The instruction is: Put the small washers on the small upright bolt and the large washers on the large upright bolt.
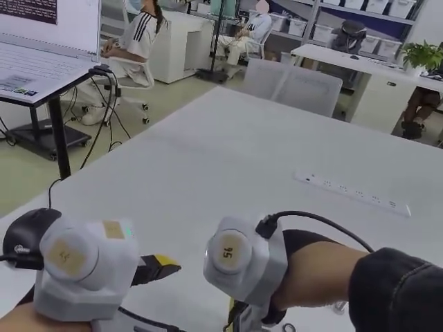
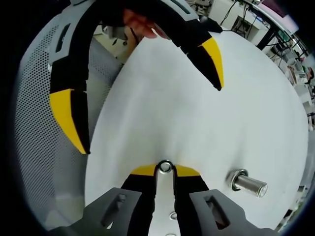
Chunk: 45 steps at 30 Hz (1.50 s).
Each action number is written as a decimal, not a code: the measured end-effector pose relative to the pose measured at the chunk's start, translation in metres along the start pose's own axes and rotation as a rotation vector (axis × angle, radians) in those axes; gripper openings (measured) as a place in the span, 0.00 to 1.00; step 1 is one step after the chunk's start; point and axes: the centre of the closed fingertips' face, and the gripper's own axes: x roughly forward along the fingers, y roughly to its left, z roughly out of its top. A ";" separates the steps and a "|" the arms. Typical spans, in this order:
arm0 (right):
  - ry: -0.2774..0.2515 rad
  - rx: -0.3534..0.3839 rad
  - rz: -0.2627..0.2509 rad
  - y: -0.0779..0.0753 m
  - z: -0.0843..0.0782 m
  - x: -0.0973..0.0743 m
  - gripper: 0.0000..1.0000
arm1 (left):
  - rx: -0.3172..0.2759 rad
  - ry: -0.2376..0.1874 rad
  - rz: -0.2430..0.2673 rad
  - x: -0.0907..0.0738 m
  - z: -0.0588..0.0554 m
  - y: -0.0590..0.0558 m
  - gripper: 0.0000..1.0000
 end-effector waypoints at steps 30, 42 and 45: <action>0.027 0.048 0.001 -0.006 -0.023 -0.013 0.13 | 0.050 0.043 -0.072 0.009 0.000 -0.010 0.76; 0.024 0.092 -0.021 -0.008 -0.038 -0.035 0.13 | 0.073 0.055 -0.110 0.015 0.004 -0.015 0.76; 0.020 0.107 -0.027 -0.008 -0.042 -0.042 0.13 | 0.077 0.052 -0.121 0.017 0.007 -0.017 0.76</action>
